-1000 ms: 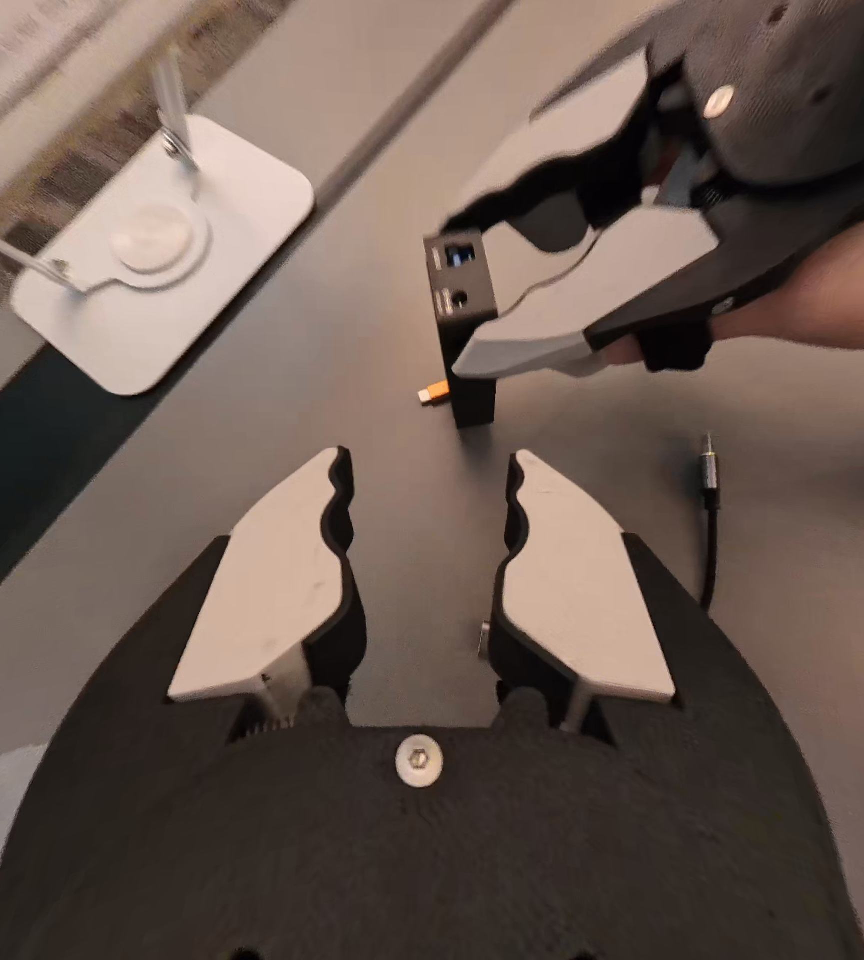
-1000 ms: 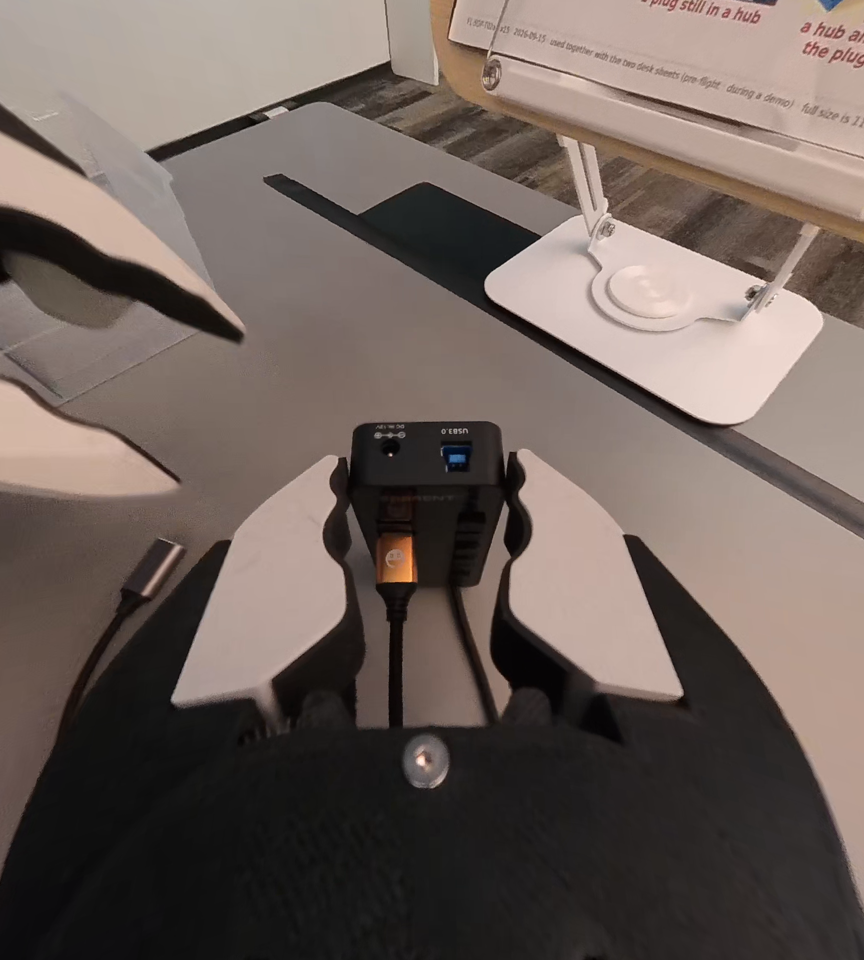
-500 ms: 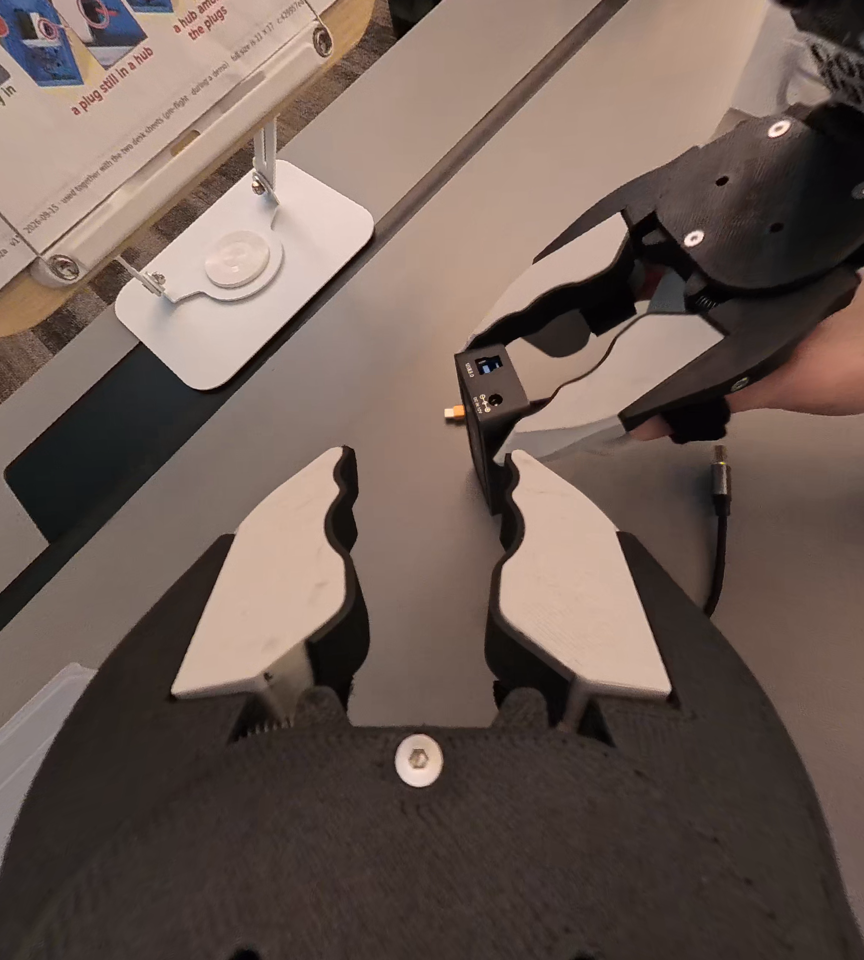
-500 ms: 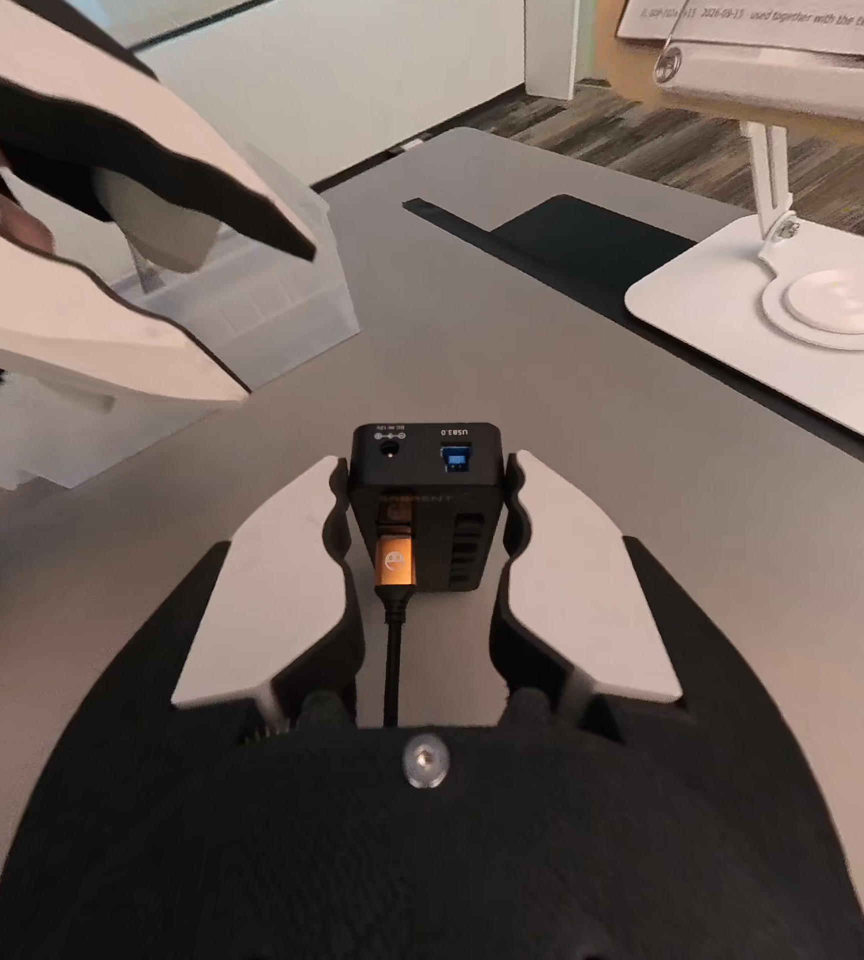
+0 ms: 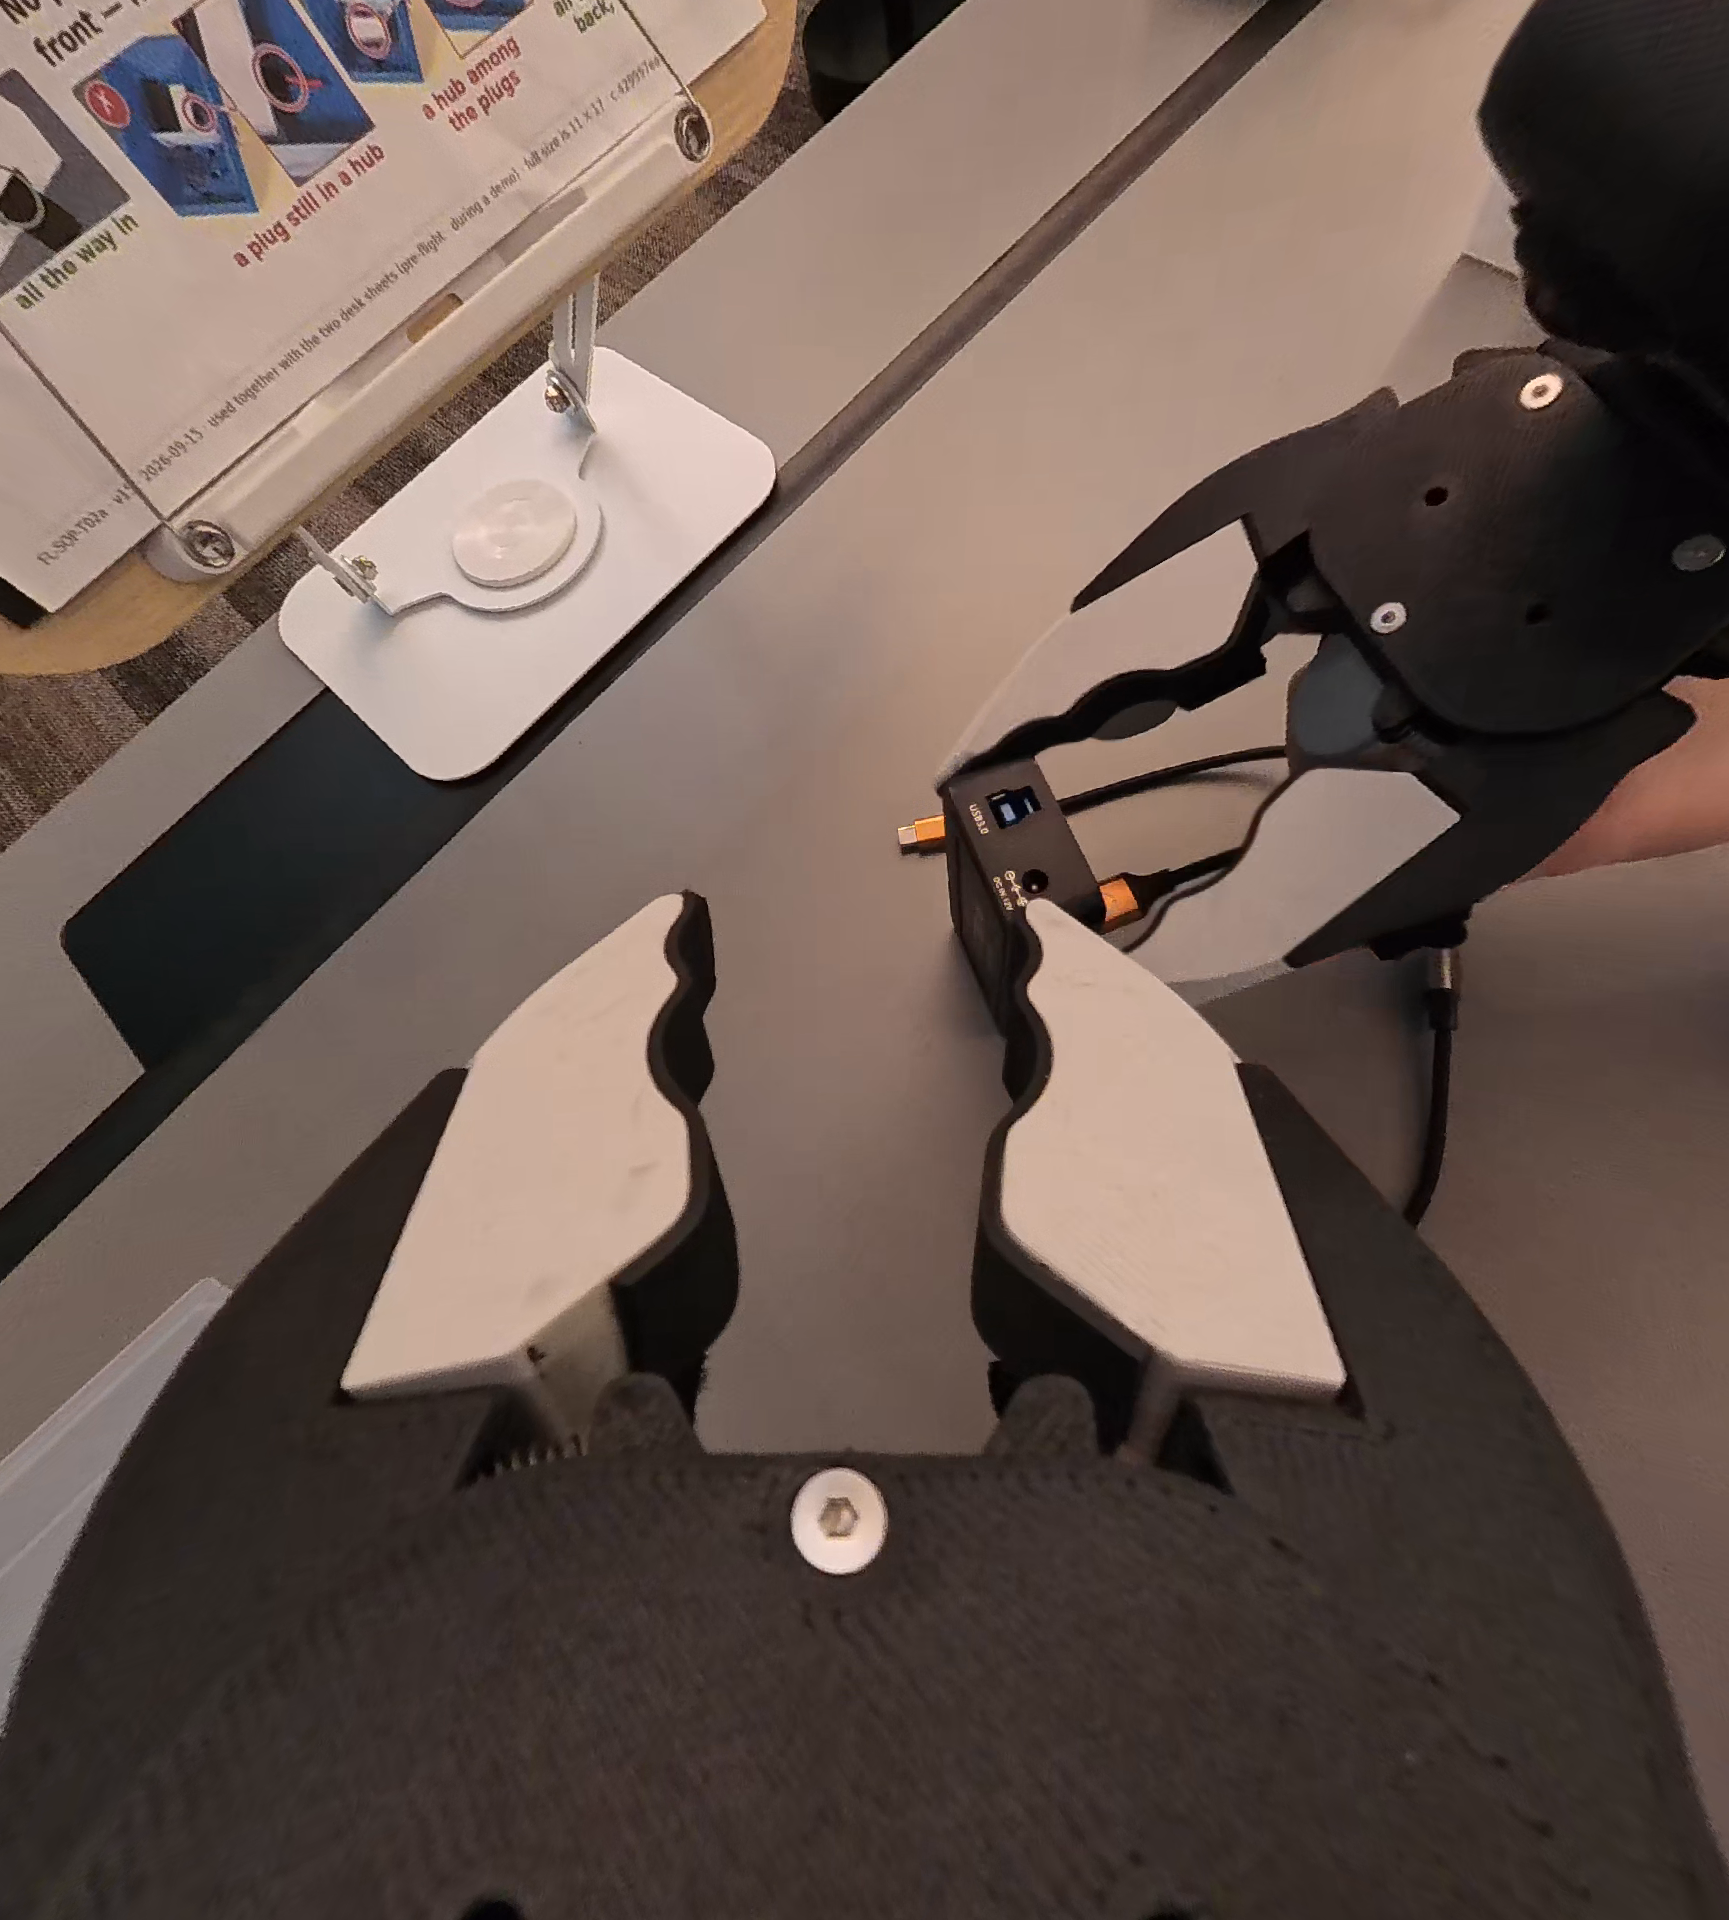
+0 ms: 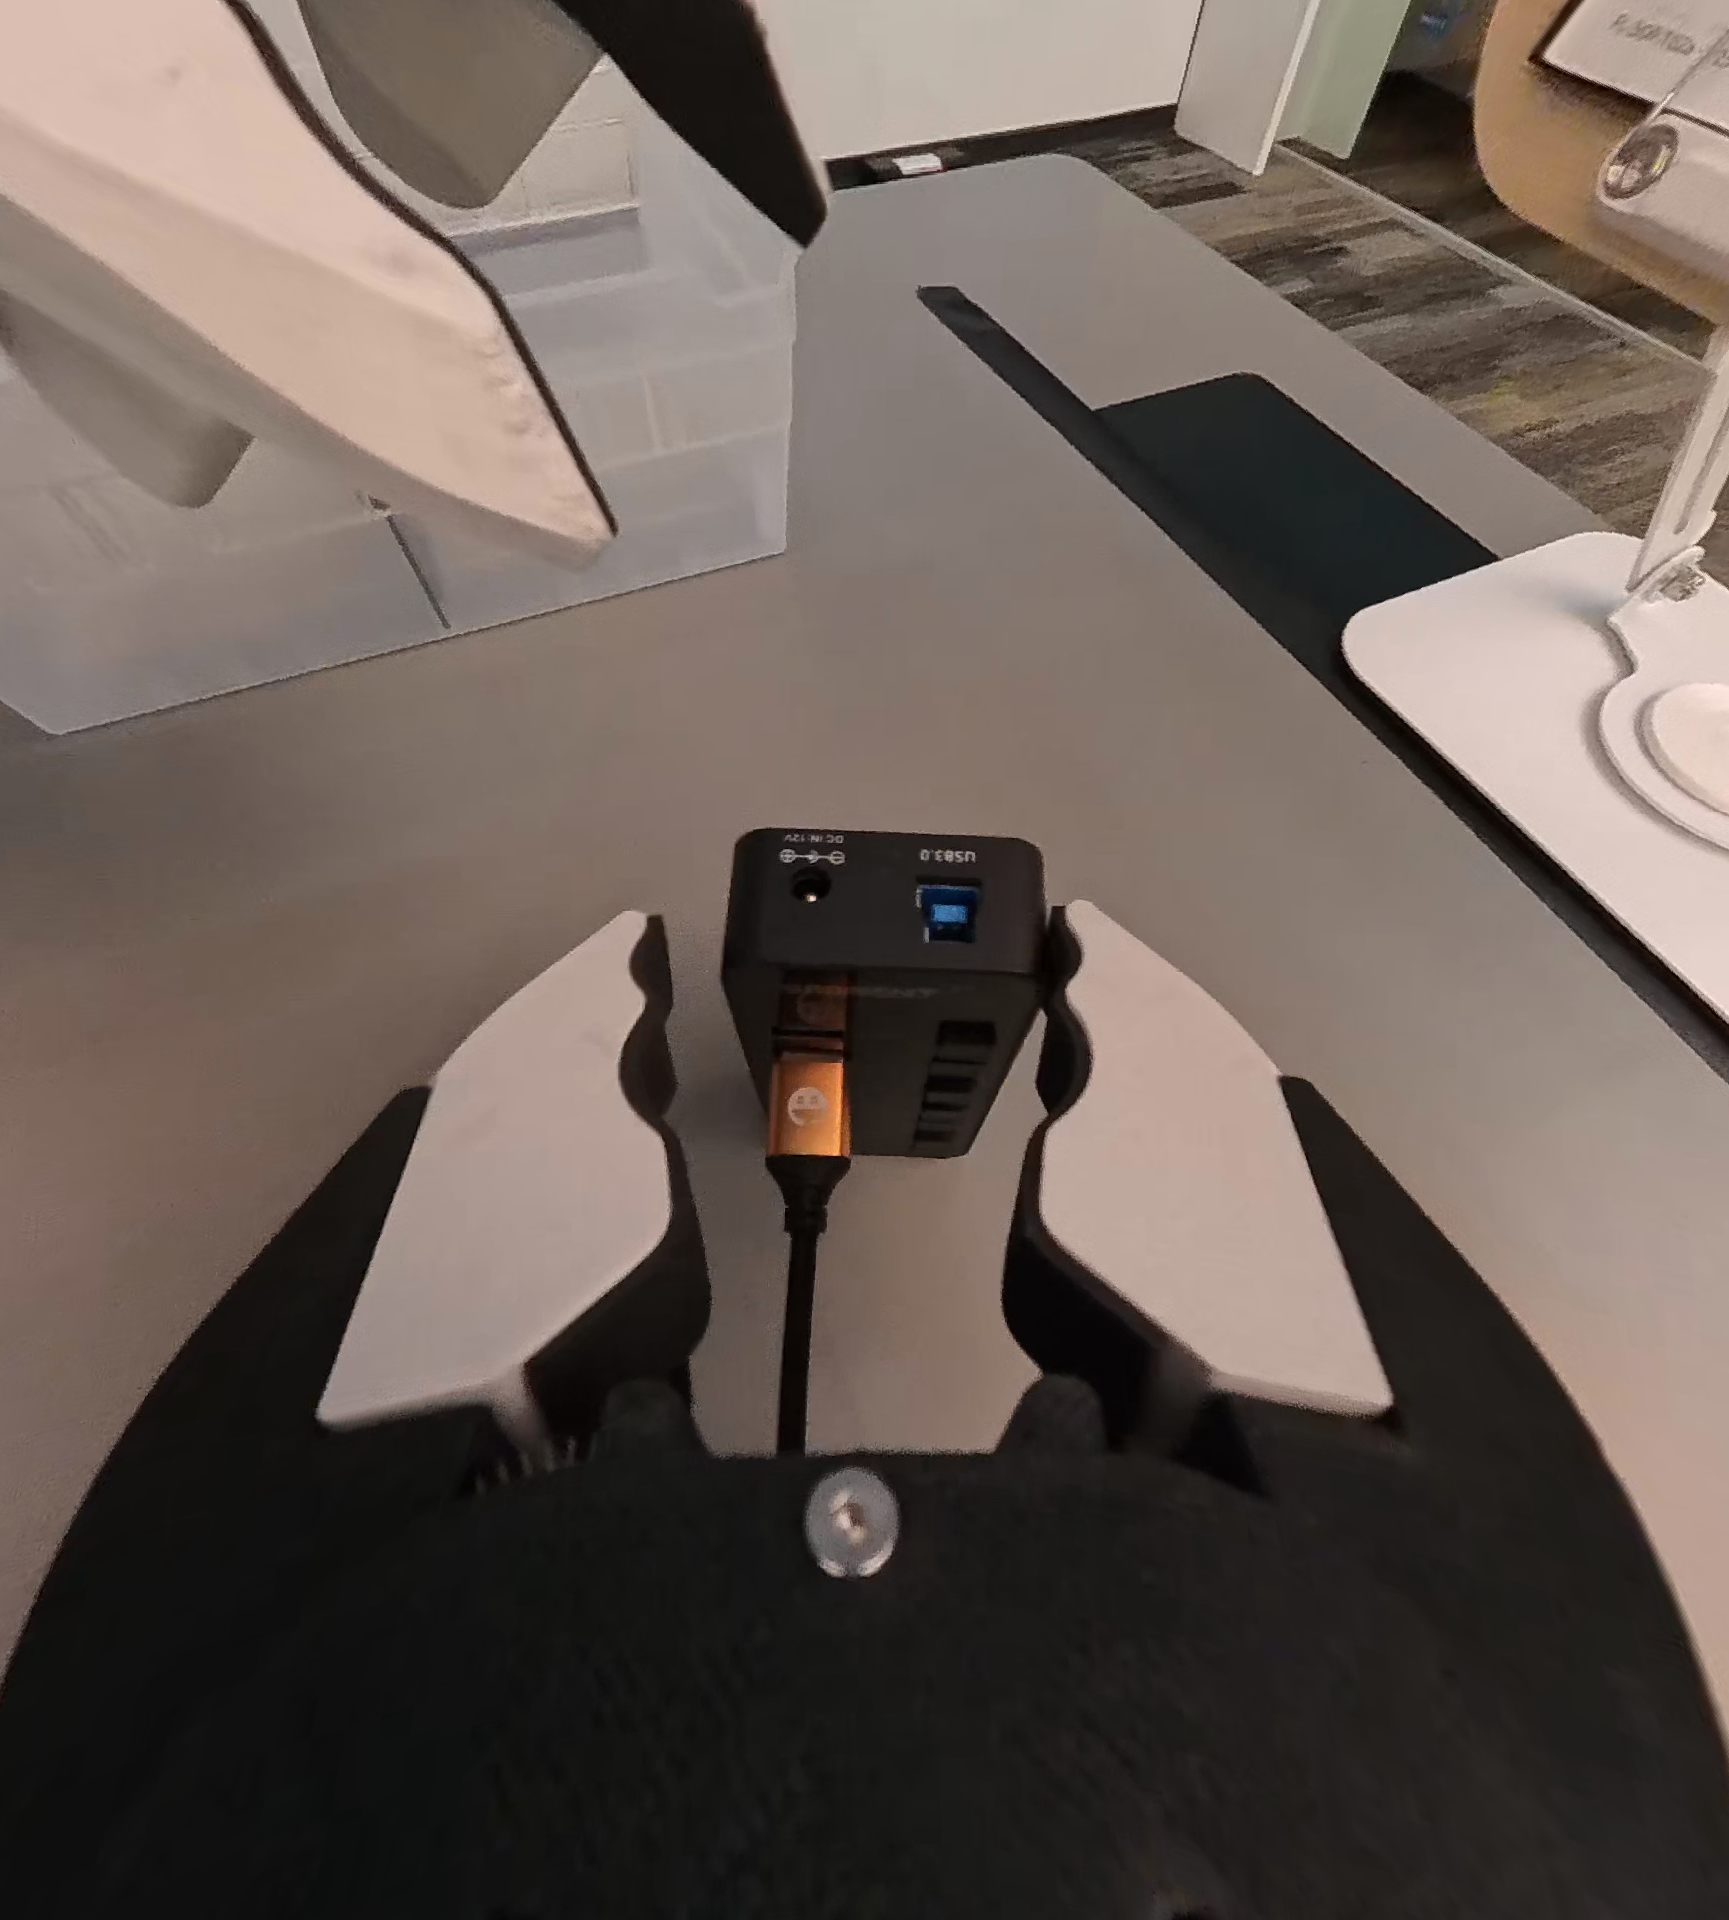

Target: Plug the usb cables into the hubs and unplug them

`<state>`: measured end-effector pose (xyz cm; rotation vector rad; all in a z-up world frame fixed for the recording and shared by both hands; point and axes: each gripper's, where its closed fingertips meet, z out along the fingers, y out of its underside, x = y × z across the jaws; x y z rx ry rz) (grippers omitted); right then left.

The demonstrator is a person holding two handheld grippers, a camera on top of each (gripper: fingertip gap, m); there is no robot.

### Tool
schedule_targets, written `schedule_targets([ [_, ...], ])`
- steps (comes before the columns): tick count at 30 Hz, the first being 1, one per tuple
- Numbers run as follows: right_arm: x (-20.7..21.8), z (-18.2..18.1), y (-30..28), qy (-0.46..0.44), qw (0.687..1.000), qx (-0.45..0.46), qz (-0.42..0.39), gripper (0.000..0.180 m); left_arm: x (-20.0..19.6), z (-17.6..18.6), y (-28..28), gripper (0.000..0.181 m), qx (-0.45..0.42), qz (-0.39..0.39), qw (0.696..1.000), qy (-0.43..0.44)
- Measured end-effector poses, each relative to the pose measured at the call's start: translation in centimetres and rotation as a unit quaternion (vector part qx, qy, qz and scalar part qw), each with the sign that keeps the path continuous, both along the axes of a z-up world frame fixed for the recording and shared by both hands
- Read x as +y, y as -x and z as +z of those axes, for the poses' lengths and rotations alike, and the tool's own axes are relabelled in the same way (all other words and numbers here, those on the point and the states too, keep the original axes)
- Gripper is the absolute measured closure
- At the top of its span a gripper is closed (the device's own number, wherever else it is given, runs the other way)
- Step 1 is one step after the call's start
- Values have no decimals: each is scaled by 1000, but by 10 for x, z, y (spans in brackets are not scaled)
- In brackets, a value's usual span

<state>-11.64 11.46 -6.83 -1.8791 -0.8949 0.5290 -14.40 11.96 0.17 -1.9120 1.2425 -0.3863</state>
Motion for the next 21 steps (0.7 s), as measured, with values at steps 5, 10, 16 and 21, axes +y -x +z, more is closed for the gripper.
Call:
schedule_targets([
  [5, -2, 31, -9, -63, 998, 15, -21, 101, 1, 6, 5, 128, -9, 5, 1000, -3],
  [10, -29, 98, -21, -187, 979, 6, -84, 116, 4, 17, 17, 127, -15, 26, 999, -15],
  [16, -99, 37, 22, -115, 992, -48, 5, 139, 5, 38, 35, 129, -52, 51, 997, -25],
  [21, -144, -42, 5, -13, 981, -106, 161, 148, 1, 44, 35, 129, -62, 44, 997, -26],
])
